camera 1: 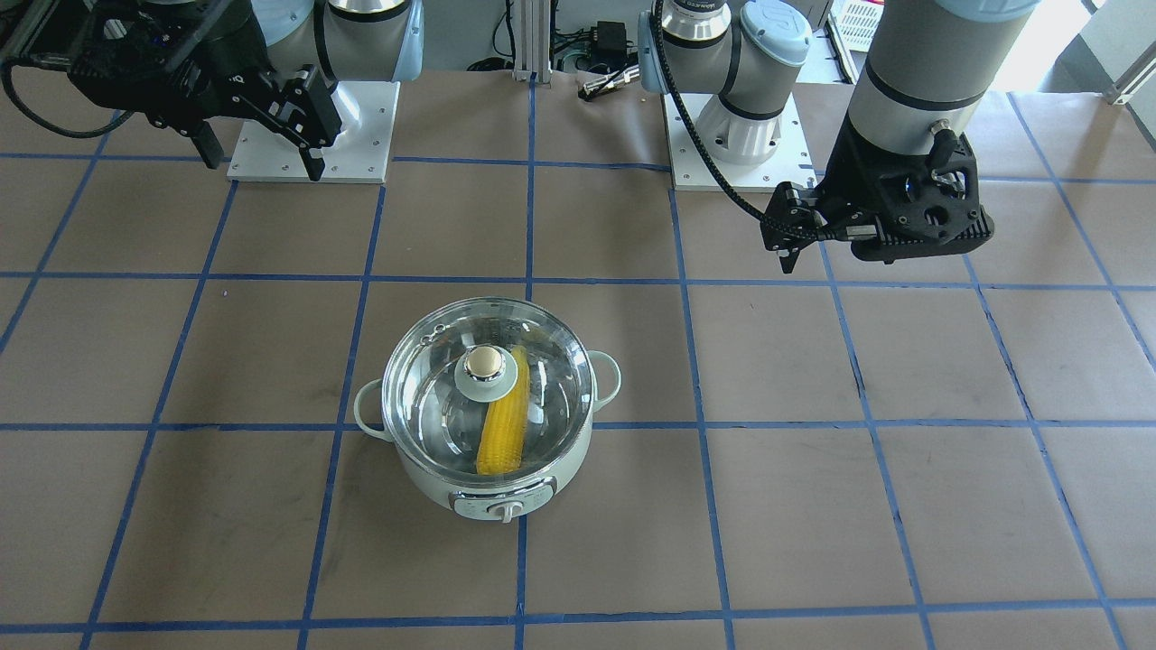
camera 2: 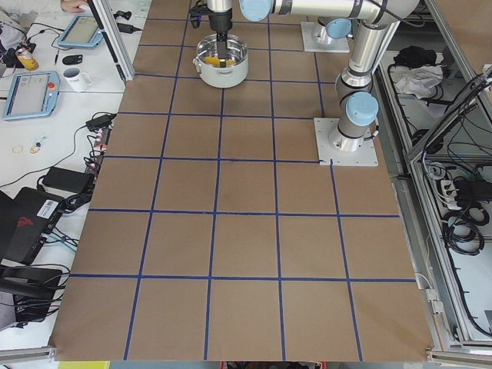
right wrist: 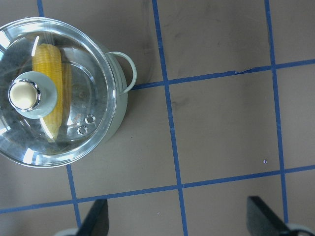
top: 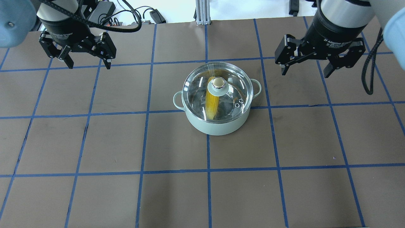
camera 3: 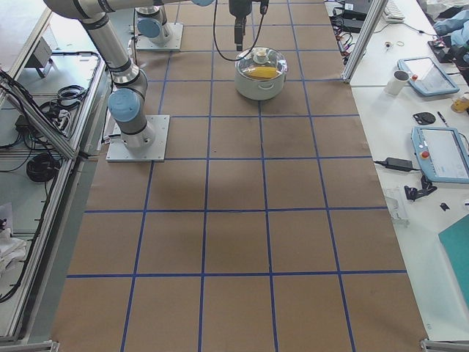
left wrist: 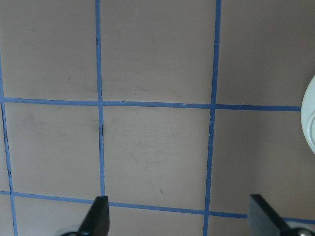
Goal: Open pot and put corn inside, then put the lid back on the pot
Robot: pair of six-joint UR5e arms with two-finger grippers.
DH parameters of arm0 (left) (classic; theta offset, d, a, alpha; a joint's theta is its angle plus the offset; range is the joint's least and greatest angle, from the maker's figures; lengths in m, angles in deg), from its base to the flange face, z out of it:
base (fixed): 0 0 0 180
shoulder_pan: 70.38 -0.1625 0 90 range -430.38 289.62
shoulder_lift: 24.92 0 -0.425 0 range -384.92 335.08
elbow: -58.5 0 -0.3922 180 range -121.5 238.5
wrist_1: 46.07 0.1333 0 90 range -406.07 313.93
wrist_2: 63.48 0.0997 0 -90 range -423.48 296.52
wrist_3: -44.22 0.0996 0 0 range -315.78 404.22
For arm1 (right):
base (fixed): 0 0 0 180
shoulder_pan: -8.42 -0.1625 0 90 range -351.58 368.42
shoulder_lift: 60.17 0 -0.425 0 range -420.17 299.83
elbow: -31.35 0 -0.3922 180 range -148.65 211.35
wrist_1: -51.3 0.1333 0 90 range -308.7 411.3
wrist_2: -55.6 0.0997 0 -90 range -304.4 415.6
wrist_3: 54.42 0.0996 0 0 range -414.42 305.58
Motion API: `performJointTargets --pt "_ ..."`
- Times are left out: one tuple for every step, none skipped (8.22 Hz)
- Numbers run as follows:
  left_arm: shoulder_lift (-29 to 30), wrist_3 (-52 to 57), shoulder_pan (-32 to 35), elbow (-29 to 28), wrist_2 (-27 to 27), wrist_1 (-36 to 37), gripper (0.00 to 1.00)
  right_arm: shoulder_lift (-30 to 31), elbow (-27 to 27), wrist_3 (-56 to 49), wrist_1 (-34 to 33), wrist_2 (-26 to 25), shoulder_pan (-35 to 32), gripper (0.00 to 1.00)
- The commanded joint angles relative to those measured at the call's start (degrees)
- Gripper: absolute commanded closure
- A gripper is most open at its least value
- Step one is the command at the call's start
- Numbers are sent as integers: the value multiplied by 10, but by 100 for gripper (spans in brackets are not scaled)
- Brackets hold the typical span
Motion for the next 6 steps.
performJointTargets --pt "0 0 1 1 0 -2 0 0 0 0 0 1 0 0" --pt "1 0 0 1 2 -3 0 0 0 0 0 2 0 0" --pt "1 1 1 1 3 -3 0 -1 0 0 0 1 0 0" --pt "1 1 0 1 3 -3 0 -1 0 0 1 1 0 0" --pt "2 2 1 1 3 -3 0 -1 0 0 0 1 0 0" --pt "3 3 1 1 3 -3 0 -1 0 0 -1 2 0 0"
